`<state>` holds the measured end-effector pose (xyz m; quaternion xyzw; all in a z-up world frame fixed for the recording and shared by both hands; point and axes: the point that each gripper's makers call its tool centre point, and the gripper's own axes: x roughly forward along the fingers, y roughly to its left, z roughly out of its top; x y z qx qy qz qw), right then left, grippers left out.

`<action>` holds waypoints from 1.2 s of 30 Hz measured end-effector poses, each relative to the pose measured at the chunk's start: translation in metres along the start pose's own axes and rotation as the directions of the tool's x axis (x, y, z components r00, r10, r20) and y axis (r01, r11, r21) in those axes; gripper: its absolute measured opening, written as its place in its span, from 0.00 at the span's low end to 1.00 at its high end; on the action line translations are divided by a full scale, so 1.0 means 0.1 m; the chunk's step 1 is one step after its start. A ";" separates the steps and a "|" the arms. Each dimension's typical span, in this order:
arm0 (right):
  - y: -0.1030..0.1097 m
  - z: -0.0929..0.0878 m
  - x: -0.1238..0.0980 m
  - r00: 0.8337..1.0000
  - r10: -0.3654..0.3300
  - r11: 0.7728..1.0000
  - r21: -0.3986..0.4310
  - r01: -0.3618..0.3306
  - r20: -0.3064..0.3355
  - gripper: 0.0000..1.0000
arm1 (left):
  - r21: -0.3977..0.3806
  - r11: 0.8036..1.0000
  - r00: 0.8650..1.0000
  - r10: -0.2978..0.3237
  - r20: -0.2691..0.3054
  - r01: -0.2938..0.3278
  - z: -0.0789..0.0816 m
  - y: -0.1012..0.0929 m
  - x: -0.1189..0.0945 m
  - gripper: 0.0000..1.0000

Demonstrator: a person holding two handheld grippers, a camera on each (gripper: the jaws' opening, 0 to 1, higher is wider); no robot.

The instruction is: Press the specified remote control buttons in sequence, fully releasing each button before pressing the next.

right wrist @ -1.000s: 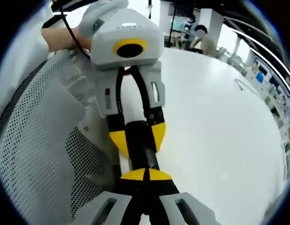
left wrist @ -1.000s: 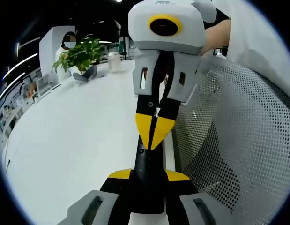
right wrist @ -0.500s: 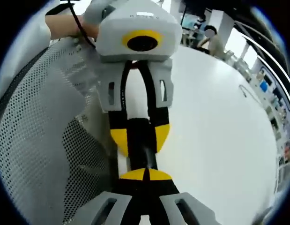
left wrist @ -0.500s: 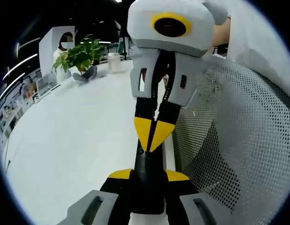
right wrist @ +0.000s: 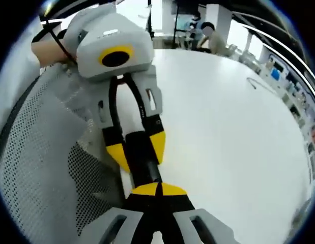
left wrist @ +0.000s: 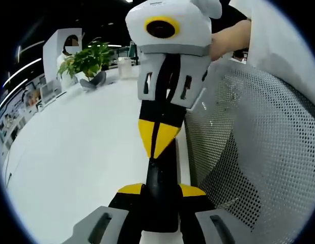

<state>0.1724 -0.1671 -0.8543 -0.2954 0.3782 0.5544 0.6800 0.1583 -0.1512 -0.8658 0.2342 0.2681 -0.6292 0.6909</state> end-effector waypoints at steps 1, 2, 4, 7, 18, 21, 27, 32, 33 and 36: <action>0.02 0.00 0.01 1.000 0.028 1.000 0.010 -0.028 -0.007 0.00 | 0.001 1.000 1.000 -0.001 0.001 0.001 0.00 0.00 0.00 0.25; 0.04 0.00 0.03 0.999 0.046 0.999 0.016 -0.046 -0.012 0.00 | 0.001 1.000 1.000 -0.001 0.001 0.001 0.00 0.00 0.00 0.25; 0.03 0.01 0.06 0.999 0.049 0.999 0.011 -0.049 -0.020 0.00 | 0.001 1.000 1.000 -0.001 0.001 0.001 0.00 0.00 0.00 0.25; 0.04 0.00 0.07 0.996 0.069 0.998 -0.007 -0.070 -0.049 0.00 | 0.001 1.000 1.000 -0.001 0.001 0.001 0.00 0.00 0.00 0.25; -0.01 0.02 0.14 0.966 0.175 0.980 0.124 -0.153 -0.190 0.00 | 0.006 1.000 1.000 -0.004 0.002 0.004 0.01 0.01 0.00 0.24; -0.01 0.02 0.15 0.958 0.185 0.978 0.139 -0.158 -0.218 0.00 | 0.005 1.000 1.000 -0.004 0.002 0.004 0.01 0.01 0.00 0.24; 0.01 0.00 0.14 0.970 0.117 0.991 0.089 -0.100 -0.212 0.00 | 0.004 1.000 1.000 -0.003 0.003 0.003 0.00 0.01 0.00 0.24; 0.00 0.02 0.12 0.996 0.042 0.997 0.062 -0.037 -0.073 0.00 | -0.003 1.000 1.000 -0.002 0.007 0.002 0.00 0.01 0.00 0.24; 0.01 0.02 0.11 0.998 0.035 0.998 0.049 -0.033 -0.055 0.00 | -0.004 1.000 1.000 -0.001 0.008 0.001 0.00 0.01 0.00 0.24; 0.06 0.01 0.07 0.999 0.028 0.998 0.058 -0.026 -0.038 0.00 | -0.003 1.000 1.000 -0.005 0.011 0.005 0.01 0.00 0.01 0.24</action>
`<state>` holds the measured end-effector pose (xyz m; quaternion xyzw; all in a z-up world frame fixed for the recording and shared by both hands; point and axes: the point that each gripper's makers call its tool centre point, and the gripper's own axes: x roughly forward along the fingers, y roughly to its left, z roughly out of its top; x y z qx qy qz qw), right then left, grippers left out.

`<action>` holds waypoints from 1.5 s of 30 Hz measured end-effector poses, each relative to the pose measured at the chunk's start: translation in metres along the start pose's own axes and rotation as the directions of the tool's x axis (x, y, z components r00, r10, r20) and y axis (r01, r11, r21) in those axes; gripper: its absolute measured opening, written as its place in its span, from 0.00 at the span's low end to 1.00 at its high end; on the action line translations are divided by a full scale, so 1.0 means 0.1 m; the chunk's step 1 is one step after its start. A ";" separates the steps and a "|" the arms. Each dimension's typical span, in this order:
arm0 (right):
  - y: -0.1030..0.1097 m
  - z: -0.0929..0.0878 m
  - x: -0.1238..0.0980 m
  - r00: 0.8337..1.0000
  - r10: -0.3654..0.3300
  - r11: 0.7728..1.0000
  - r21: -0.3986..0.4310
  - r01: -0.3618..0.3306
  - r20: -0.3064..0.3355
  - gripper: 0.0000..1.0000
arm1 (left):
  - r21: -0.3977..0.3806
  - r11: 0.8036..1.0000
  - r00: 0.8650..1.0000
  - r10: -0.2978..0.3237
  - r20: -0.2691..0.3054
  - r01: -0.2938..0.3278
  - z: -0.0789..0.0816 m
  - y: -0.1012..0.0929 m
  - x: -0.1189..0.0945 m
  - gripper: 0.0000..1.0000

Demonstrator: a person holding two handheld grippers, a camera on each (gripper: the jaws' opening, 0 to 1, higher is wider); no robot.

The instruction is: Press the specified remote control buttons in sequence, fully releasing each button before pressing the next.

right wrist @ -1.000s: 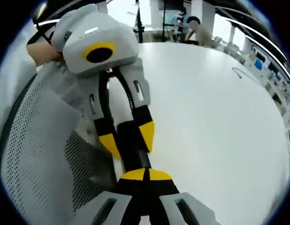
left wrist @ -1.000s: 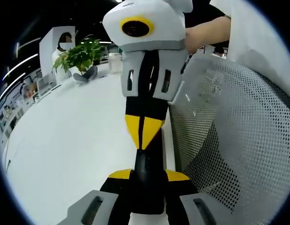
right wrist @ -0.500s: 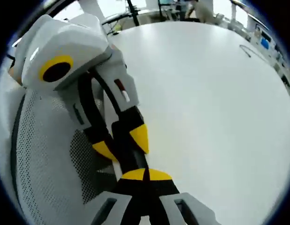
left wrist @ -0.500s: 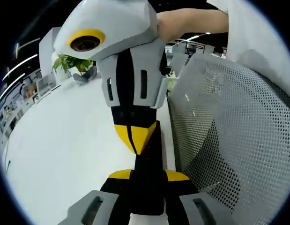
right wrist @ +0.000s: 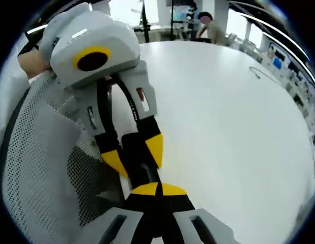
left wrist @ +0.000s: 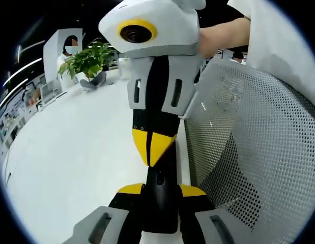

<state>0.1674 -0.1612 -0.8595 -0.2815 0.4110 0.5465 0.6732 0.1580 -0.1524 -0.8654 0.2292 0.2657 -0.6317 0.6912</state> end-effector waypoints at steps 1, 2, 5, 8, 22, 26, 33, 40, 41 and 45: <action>0.02 0.02 -0.01 1.000 0.002 1.000 0.004 -0.002 0.011 0.00 | 0.000 1.000 1.000 -0.002 0.000 0.002 0.00 0.00 0.00 0.24; 0.04 0.04 -0.01 1.000 0.008 1.000 0.003 -0.008 0.024 0.00 | 0.002 1.000 1.000 -0.003 0.001 0.003 0.00 0.00 0.01 0.24; 0.11 0.07 -0.01 0.999 0.035 0.999 0.007 -0.036 0.035 0.00 | 0.004 1.000 1.000 -0.005 0.004 0.005 0.01 0.00 0.01 0.24; 0.15 0.04 0.04 0.999 0.047 0.999 -0.023 -0.047 0.009 0.00 | 0.002 1.000 1.000 -0.007 0.005 0.007 0.01 -0.01 0.01 0.25; 0.14 0.06 0.07 0.996 -0.053 0.976 -0.212 0.037 -0.069 0.00 | 0.004 1.000 1.000 -0.008 -0.011 0.008 0.01 -0.01 0.01 0.24; 0.11 0.06 0.06 0.998 -0.042 0.989 -0.142 0.035 -0.045 0.00 | 0.007 1.000 1.000 -0.006 -0.011 0.006 0.01 -0.01 0.01 0.24; 0.15 0.07 0.03 1.000 0.007 0.996 -0.088 -0.006 0.003 0.00 | 0.008 1.000 1.000 -0.004 -0.010 0.004 0.01 -0.01 0.01 0.24; 0.15 0.10 0.07 1.000 0.002 0.990 -0.138 -0.004 -0.017 0.00 | 0.008 1.000 1.000 -0.004 -0.009 0.004 0.01 -0.01 0.01 0.24; 0.15 0.10 0.07 1.000 0.001 0.992 -0.126 -0.004 -0.021 0.00 | 0.008 1.000 1.000 -0.004 -0.009 0.004 0.01 -0.01 0.02 0.24; 0.14 0.10 0.08 0.999 0.006 0.995 -0.104 -0.009 -0.035 0.00 | 0.001 1.000 1.000 -0.004 -0.002 0.004 0.01 -0.01 0.02 0.24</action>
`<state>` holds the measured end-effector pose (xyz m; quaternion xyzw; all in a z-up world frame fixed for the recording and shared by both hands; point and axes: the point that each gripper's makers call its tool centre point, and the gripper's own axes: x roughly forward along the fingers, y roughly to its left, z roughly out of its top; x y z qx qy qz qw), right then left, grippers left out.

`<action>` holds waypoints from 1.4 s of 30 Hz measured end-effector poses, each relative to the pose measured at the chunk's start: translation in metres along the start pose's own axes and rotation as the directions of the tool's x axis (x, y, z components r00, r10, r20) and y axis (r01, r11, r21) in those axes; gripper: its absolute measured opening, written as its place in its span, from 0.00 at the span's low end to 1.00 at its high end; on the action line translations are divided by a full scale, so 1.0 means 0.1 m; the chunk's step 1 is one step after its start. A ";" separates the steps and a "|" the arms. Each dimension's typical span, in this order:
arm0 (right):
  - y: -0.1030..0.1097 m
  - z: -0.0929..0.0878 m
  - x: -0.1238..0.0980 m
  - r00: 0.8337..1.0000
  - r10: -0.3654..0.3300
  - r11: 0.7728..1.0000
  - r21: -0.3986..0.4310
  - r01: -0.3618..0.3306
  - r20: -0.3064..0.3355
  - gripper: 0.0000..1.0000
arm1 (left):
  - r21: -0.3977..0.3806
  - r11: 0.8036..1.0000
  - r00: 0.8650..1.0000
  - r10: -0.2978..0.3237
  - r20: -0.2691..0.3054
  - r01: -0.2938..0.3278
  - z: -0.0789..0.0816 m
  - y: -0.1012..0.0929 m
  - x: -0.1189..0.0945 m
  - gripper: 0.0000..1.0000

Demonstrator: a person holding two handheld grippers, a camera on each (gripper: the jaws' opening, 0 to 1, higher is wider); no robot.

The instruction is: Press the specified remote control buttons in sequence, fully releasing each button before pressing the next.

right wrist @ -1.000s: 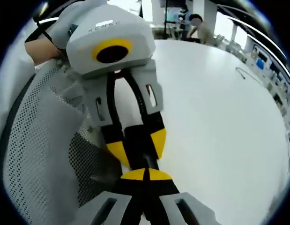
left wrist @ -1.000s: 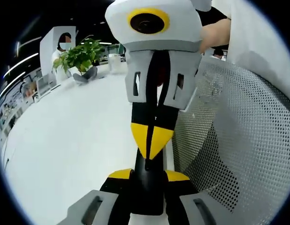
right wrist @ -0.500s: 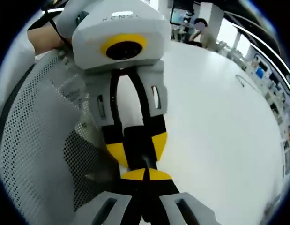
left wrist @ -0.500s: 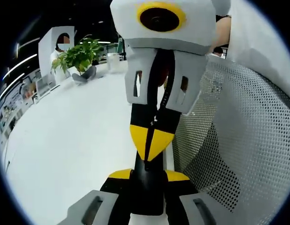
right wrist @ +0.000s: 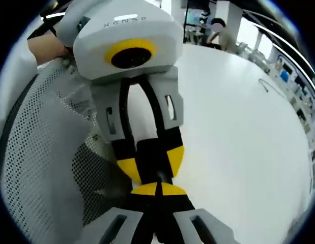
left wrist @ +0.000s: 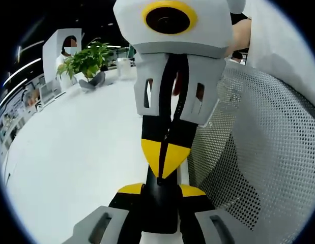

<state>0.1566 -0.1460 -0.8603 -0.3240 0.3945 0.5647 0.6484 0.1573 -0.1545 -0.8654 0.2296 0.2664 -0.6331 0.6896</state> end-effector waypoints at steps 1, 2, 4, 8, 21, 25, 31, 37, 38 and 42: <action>0.01 0.00 0.00 1.000 -0.004 1.000 -0.015 0.004 -0.010 0.00 | 0.000 1.000 1.000 0.001 -0.003 -0.001 0.00 0.00 0.00 0.24; 0.00 0.00 0.00 0.999 -0.025 0.998 -0.059 0.024 -0.026 0.00 | 0.000 1.000 1.000 0.001 -0.004 -0.001 0.00 0.00 0.00 0.24; -0.04 0.02 0.01 0.997 -0.081 0.989 -0.124 0.078 -0.020 0.00 | -0.001 1.000 1.000 0.002 -0.002 -0.002 0.00 0.00 0.00 0.24; -0.01 -0.01 0.01 0.997 -0.083 0.991 -0.109 0.082 -0.002 0.00 | 0.001 1.000 1.000 0.006 -0.004 -0.006 0.00 0.00 0.00 0.24; 0.00 0.01 -0.01 0.992 -0.051 0.997 -0.050 0.057 0.117 0.00 | -0.030 0.999 0.999 0.042 -0.017 -0.043 0.01 0.00 0.01 0.25; 0.02 0.03 -0.01 0.991 -0.066 0.995 -0.064 0.074 0.119 0.00 | -0.041 0.998 0.999 0.051 -0.019 -0.052 0.00 0.00 0.00 0.25; 0.04 0.04 -0.01 0.993 -0.034 0.994 -0.098 0.045 0.111 0.00 | -0.049 0.997 0.998 0.059 -0.019 -0.060 0.00 0.00 0.00 0.25; 0.09 0.05 0.01 0.996 0.005 0.995 -0.095 0.004 0.087 0.00 | -0.055 0.996 0.997 0.070 -0.022 -0.071 0.00 0.00 0.00 0.25; 0.09 0.06 0.01 0.996 0.016 0.998 -0.066 -0.010 0.082 0.00 | -0.057 0.996 0.997 0.071 -0.022 -0.073 0.00 0.00 0.00 0.25; 0.07 0.07 0.02 0.998 0.040 0.997 -0.063 -0.036 0.058 0.00 | -0.056 0.996 0.997 0.072 -0.023 -0.074 0.00 0.00 0.00 0.25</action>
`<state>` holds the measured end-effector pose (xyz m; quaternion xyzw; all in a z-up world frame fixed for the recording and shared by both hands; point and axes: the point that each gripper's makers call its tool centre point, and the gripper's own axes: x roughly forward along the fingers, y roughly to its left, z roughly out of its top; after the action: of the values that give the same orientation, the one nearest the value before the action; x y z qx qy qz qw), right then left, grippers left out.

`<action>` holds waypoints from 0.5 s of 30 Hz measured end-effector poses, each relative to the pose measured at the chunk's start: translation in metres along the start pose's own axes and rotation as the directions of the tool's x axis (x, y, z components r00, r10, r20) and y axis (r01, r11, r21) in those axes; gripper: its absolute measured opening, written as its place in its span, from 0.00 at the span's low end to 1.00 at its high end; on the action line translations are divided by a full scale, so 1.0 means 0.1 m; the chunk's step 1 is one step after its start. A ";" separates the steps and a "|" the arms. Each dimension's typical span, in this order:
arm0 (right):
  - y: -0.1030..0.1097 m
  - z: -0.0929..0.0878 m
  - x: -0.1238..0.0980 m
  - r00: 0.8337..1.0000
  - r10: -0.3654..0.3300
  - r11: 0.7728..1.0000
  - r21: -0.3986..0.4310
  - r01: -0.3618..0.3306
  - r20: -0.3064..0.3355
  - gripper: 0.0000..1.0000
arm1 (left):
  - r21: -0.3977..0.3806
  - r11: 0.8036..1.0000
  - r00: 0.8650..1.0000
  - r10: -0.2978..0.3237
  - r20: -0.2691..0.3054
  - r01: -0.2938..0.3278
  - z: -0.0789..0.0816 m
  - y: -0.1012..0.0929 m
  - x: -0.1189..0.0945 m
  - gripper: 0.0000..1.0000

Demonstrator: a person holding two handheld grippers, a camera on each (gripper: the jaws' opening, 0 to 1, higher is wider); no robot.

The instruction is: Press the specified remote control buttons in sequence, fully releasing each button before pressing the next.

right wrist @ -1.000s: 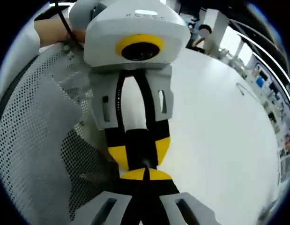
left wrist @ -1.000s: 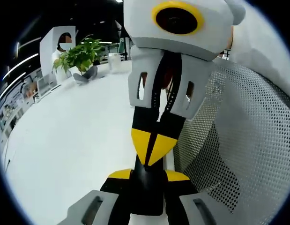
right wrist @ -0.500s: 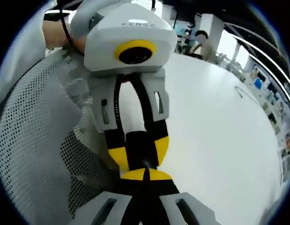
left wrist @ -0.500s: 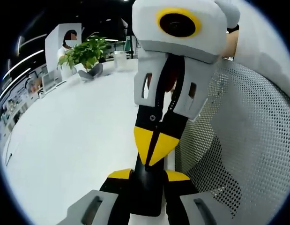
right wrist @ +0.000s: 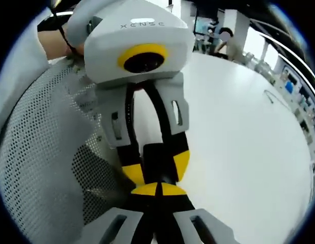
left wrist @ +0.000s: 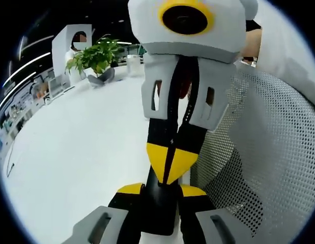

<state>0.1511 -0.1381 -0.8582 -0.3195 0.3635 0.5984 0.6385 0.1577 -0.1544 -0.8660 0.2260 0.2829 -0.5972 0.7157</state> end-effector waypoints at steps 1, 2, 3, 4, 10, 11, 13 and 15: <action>0.00 0.00 0.00 1.000 0.001 1.000 0.001 -0.001 -0.005 0.00 | 0.000 1.000 1.000 0.000 -0.001 0.000 0.00 0.00 0.00 0.25; 0.01 0.00 0.01 1.000 0.000 1.000 -0.002 0.000 -0.014 0.00 | 0.000 1.000 1.000 0.001 -0.002 -0.001 0.00 0.00 0.00 0.25; 0.01 -0.01 0.01 1.000 -0.004 1.000 -0.002 0.004 -0.024 0.00 | 0.001 1.000 1.000 0.002 -0.003 -0.002 0.00 0.00 0.00 0.25; 0.01 -0.01 0.02 0.999 -0.013 1.000 -0.009 0.012 -0.040 0.00 | 0.000 1.000 1.000 0.003 -0.003 -0.003 0.00 0.00 0.00 0.25; 0.02 -0.02 0.03 0.986 -0.042 0.994 -0.106 0.025 -0.158 0.00 | 0.001 1.000 1.000 0.000 -0.003 0.000 0.01 0.00 0.00 0.25; 0.02 -0.01 0.04 0.986 -0.040 0.994 -0.107 0.022 -0.164 0.00 | 0.001 1.000 1.000 0.001 -0.004 -0.001 0.01 0.00 0.01 0.25; 0.01 -0.01 0.04 0.988 -0.044 0.995 -0.100 0.029 -0.148 0.00 | -0.003 1.000 1.000 0.006 -0.003 -0.006 0.01 0.01 0.01 0.25; 0.01 -0.01 0.04 0.990 -0.055 0.993 -0.108 0.041 -0.131 0.00 | -0.006 1.000 1.000 0.010 -0.002 -0.010 0.01 0.02 0.00 0.26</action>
<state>0.1505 -0.1370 -0.8621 -0.4006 0.3658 0.5782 0.6094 0.1595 -0.1550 -0.8657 0.2258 0.2844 -0.5924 0.7192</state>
